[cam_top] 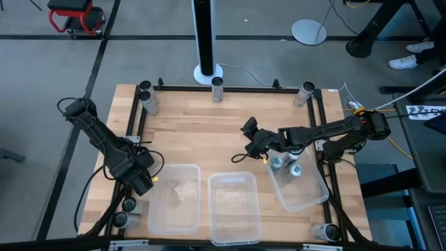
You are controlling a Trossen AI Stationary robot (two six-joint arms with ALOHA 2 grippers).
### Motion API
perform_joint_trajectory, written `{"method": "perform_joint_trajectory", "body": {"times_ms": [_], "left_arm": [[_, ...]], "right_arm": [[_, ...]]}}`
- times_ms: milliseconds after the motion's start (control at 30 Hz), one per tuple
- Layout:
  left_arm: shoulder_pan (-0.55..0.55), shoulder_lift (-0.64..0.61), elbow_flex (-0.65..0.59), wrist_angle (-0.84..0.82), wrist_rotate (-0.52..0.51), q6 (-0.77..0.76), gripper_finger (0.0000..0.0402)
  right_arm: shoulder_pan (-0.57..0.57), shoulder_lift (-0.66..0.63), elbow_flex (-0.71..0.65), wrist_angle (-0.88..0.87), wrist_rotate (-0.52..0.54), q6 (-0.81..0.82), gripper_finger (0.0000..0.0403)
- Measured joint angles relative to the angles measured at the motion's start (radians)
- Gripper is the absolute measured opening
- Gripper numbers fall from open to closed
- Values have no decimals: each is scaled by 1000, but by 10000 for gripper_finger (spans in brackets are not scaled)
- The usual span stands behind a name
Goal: Sort soda cans
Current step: Put the blue soda can into the right transparent bin
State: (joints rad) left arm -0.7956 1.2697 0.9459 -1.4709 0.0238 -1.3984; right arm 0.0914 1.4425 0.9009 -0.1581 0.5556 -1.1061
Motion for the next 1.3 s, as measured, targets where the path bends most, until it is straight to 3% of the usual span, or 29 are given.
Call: {"method": "perform_joint_trajectory", "body": {"times_ms": [233, 867, 1300], "left_arm": [[0, -2, 17, -13, -15, 12, 234], [8, -4, 267, -100, -106, 19, 234], [189, -4, 318, -101, -274, 249, 234]], "right_arm": [[0, 0, 0, 0, 0, 0, 136], [1, 0, 0, -3, -26, -2, 136], [0, 0, 0, -4, -26, -3, 136]]}}
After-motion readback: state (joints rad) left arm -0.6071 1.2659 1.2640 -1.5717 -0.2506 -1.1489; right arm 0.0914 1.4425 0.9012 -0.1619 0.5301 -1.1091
